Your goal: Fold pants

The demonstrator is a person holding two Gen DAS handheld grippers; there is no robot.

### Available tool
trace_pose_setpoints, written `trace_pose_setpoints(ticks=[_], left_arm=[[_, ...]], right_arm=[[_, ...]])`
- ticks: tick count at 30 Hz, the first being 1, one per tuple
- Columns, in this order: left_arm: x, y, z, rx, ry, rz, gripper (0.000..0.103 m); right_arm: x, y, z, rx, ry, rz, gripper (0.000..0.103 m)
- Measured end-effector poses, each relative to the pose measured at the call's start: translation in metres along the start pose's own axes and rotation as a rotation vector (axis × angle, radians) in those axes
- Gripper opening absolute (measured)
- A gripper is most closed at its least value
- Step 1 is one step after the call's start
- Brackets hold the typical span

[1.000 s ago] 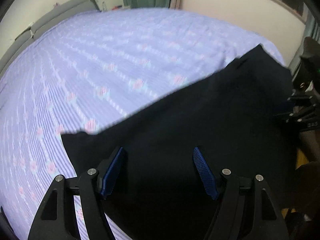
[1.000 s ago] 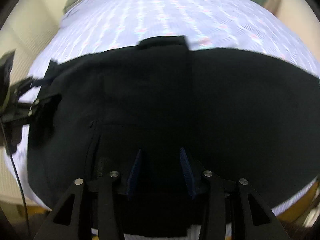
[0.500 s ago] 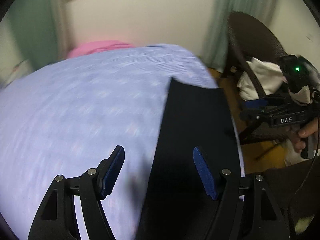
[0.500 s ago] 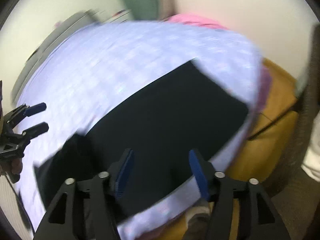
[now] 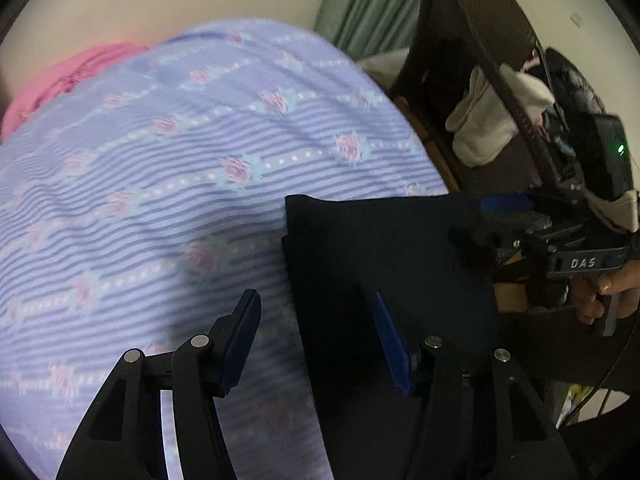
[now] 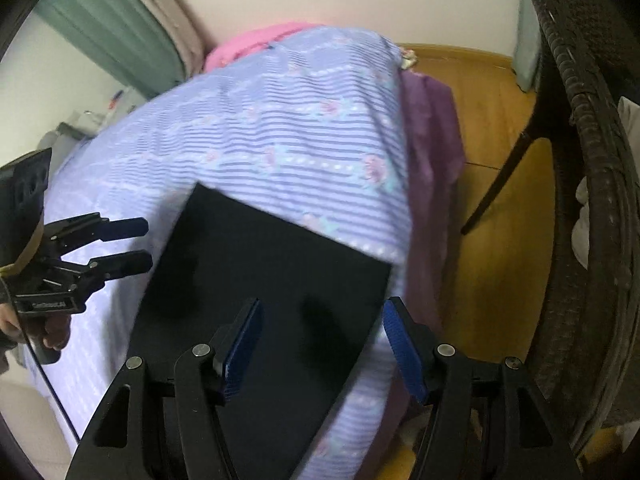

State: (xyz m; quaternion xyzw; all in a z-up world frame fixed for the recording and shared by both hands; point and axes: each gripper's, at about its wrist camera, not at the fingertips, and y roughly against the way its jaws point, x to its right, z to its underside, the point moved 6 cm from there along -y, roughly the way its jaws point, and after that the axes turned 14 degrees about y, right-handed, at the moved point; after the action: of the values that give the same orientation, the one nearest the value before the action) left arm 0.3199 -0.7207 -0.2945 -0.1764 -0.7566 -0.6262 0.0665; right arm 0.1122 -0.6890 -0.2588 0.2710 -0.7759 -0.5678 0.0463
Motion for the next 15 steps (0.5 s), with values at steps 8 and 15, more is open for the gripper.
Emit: trace_pose_setpoints(ticks=[8, 15], left_arm=[[0.0, -0.03, -0.014, -0.093, 0.012, 0.049, 0.057], [0.004, -0.038, -0.026, -0.117, 0.084, 0.138, 0.052]], right_arm=[[0.008, -0.023, -0.005, -0.046, -0.053, -0.031, 0.063], [0.011, -0.044, -0.005, -0.084, -0.125, -0.167, 0.063]])
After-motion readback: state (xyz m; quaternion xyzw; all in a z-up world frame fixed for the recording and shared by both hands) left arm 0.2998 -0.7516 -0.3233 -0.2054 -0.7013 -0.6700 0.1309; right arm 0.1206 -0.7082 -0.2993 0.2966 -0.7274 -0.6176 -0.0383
